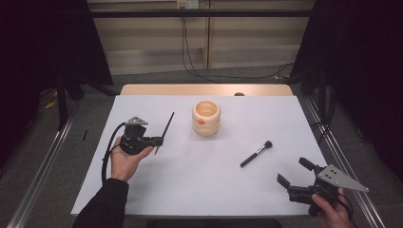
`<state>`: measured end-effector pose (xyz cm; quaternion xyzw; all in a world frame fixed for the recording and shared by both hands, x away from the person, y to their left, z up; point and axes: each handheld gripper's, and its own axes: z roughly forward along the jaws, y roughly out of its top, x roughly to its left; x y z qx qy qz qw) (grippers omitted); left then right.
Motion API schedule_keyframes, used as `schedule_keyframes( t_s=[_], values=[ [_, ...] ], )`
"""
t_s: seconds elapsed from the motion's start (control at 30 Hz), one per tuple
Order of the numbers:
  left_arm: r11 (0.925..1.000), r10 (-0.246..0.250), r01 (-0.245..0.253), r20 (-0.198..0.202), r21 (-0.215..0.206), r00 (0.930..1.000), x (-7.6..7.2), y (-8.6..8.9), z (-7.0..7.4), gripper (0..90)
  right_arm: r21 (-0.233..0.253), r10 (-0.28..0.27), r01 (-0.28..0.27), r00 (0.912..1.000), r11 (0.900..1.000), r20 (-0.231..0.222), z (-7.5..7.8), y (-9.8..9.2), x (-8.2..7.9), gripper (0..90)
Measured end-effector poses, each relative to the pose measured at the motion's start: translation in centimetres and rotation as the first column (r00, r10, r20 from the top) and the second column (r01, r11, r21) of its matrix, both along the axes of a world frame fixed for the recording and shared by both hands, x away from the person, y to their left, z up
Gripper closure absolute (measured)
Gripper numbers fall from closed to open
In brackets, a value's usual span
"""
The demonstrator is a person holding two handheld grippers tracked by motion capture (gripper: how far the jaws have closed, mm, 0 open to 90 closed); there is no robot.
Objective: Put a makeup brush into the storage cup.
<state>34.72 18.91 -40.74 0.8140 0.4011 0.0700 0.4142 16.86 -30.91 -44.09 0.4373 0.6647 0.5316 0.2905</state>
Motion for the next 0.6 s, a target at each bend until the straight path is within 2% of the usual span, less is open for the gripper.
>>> schedule_keyframes(
  t_s=[0.07, 0.1, 0.2, 0.23, 0.33, 0.4, 0.43, 0.57, 0.6],
  values=[
    [0.9999, -0.01, 0.01, 0.005, -0.004, 0.9999, -0.1, 0.0, 0.1, 83.5, 0.001, 0.0, 0.0, 1.0, 1.0, 0.001, 0.0, 0.0, 0.0, 0.9],
    [0.9997, -0.015, 0.015, 0.027, -0.021, 0.9995, -0.1, -0.1, 0.2, 83.5, 0.001, 0.0, 0.0, 1.0, 1.0, -0.001, 0.0, 0.0, 0.0, 0.9],
    [0.9985, -0.027, 0.029, 0.048, -0.046, 0.9985, -0.3, -0.1, 0.3, 83.5, 0.0, 0.003, -0.003, 1.0, 1.0, 0.0, 0.0, 0.0, 0.0, 0.9],
    [0.9986, -0.03, 0.033, 0.065, -0.041, 0.9974, -0.4, -0.2, 0.4, 83.5, 0.001, 0.003, -0.003, 1.0, 1.0, 0.001, 0.0, 0.0, 0.0, 0.9],
    [0.9955, -0.053, 0.061, 0.098, -0.073, 0.9937, -0.6, -0.1, 0.7, 83.5, 0.005, 0.001, -0.001, 1.0, 1.0, 0.002, 0.0, 0.0, 0.0, 0.9],
    [0.9954, -0.049, 0.058, 0.106, -0.077, 0.9932, -0.7, -0.2, 0.7, 83.5, 0.002, 0.001, -0.001, 1.0, 1.0, 0.003, 0.0, 0.0, 0.0, 0.9],
    [0.9934, -0.064, 0.075, 0.123, -0.086, 0.9904, -0.8, -0.2, 0.8, 83.5, 0.006, 0.0, 0.0, 1.0, 1.0, 0.002, 0.0, 0.0, 0.0, 0.9],
    [0.9908, -0.077, 0.091, 0.134, -0.1, 0.9879, -1.0, -0.3, 0.9, 83.5, 0.005, 0.001, -0.001, 1.0, 1.0, 0.001, 0.0, 0.0, 0.0, 0.9],
    [0.9874, -0.094, 0.11, 0.133, -0.114, 0.9866, -1.2, -0.5, 1.0, 83.5, 0.005, 0.001, -0.001, 1.0, 1.0, 0.001, 0.0, 0.0, 0.0, 0.9]
  ],
)
